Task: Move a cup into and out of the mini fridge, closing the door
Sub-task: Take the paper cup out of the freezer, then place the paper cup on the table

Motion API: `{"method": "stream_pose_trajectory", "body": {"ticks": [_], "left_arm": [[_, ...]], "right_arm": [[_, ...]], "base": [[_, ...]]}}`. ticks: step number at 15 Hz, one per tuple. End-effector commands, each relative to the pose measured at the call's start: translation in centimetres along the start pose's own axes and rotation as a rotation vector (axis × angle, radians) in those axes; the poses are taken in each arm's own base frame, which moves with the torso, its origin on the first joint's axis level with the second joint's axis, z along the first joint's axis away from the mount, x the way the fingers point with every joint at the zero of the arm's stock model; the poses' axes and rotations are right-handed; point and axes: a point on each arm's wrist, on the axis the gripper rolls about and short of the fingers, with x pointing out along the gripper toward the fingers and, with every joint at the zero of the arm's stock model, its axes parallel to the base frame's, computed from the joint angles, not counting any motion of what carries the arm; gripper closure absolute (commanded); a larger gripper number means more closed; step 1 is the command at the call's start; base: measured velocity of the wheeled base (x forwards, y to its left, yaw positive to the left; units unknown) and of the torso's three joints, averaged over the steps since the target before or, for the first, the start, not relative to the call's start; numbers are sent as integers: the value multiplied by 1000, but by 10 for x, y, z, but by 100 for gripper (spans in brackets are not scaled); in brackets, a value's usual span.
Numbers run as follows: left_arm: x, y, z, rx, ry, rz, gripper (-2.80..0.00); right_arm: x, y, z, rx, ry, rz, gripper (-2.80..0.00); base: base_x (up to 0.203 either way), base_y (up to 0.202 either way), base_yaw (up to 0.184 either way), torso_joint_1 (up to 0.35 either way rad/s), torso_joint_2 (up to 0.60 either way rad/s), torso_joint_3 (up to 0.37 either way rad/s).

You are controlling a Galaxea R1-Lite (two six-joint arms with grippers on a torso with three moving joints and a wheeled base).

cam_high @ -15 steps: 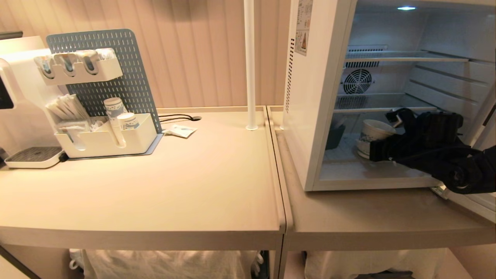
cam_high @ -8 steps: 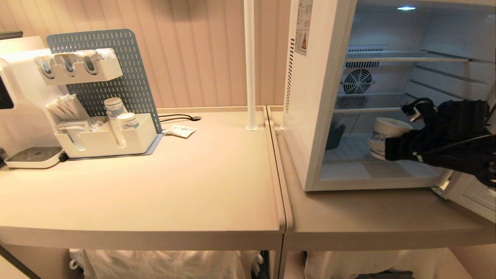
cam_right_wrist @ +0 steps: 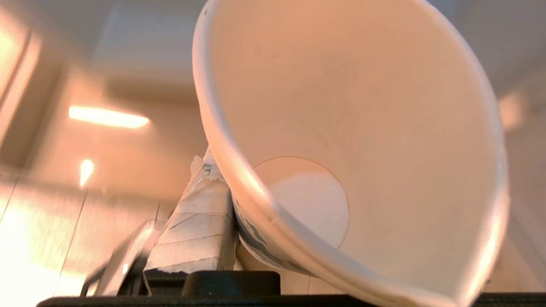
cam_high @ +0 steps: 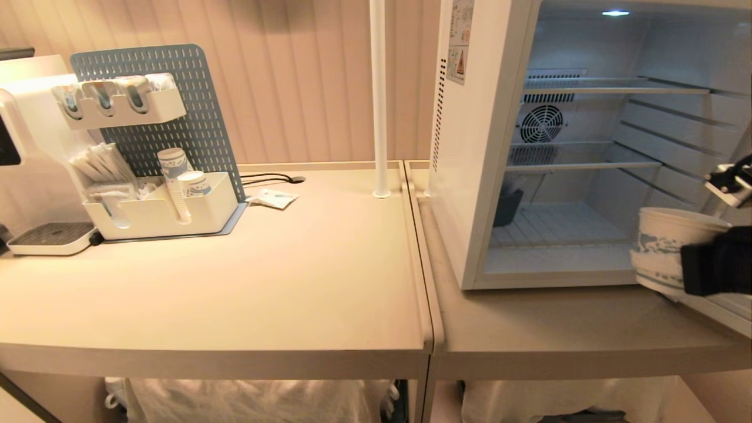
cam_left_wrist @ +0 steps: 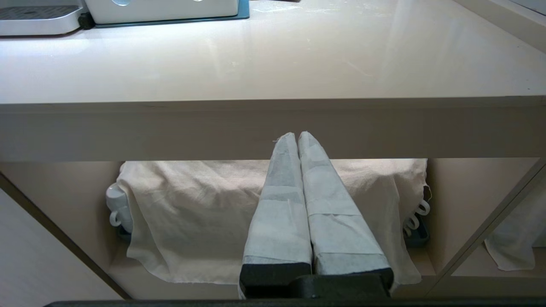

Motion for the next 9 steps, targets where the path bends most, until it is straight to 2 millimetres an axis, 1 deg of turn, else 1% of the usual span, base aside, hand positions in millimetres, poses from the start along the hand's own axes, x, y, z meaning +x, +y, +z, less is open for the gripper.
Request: {"method": "stream_pose_trajectory", "body": {"ticks": [1,4,6,7,9], "left_arm": [[0,0,0,0,1,0,0],[0,0,0,0,1,0,0],[0,0,0,0,3,0,0],[0,0,0,0,1,0,0],[0,0,0,0,1,0,0]], "right_arm": [[-58,13,-29,-15,-75,-15,0],[-93,27,-96,-22,-100,-47,0],[-104,34,-138,-34,-148,-56,0],[-109,36,-153,-41,-183,-55,0],[-115,40,-178,-48,-218,-44,0]], "base": [[0,0,0,0,0,0],[0,0,0,0,0,0],[0,0,0,0,0,0],[0,0,0,0,0,0],[0,0,0,0,0,0]]}}
